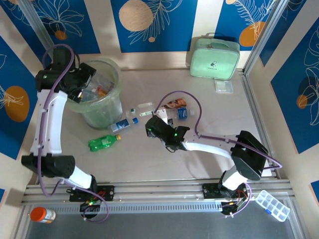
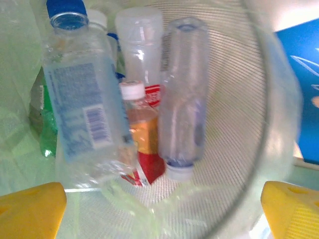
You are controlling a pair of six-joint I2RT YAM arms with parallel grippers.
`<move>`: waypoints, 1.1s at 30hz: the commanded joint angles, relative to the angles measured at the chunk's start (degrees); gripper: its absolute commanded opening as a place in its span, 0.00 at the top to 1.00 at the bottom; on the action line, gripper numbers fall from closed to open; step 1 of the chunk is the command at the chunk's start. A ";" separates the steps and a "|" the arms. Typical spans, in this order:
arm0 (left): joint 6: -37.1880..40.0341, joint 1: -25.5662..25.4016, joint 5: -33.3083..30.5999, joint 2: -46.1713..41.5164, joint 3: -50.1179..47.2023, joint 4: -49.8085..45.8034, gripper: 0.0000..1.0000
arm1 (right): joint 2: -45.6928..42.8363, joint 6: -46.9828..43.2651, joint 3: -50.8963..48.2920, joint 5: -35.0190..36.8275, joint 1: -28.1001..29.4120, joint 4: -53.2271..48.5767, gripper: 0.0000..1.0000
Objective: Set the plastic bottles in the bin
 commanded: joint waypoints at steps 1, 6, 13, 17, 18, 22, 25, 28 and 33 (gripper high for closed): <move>5.18 -4.36 -2.89 -7.56 -3.04 -0.42 0.00 | -2.21 1.98 -1.16 -0.95 -0.64 0.79 0.21; 10.09 -15.46 -9.26 -17.76 -13.56 2.84 0.01 | -3.36 2.60 -1.94 -1.64 -1.23 0.90 0.21; 7.81 -18.14 -4.45 -35.51 -36.27 8.28 0.04 | -6.18 4.44 -3.96 -2.67 -2.89 1.41 0.21; 3.66 -18.08 -7.04 -43.58 -47.02 5.72 0.01 | -7.40 5.32 -5.00 -3.48 -3.77 1.86 0.21; 1.96 -18.07 -8.03 -45.54 -49.46 4.92 0.00 | -7.42 5.42 -5.04 -3.64 -3.86 1.85 0.21; -6.81 -18.09 -10.76 -54.16 -60.27 4.14 0.01 | -6.73 5.68 -4.82 -4.83 -4.05 1.95 0.21; -14.32 -18.12 -10.76 -58.41 -67.71 4.84 0.01 | -5.94 5.38 -4.29 -4.98 -4.03 1.70 0.22; -21.88 -18.08 -9.22 -59.52 -74.59 8.22 0.01 | -5.83 4.76 -4.19 -4.97 -3.71 1.86 0.22; -26.90 -18.08 -11.49 -53.18 -77.76 15.75 0.01 | -6.37 4.22 -4.78 -5.02 -3.70 2.65 0.22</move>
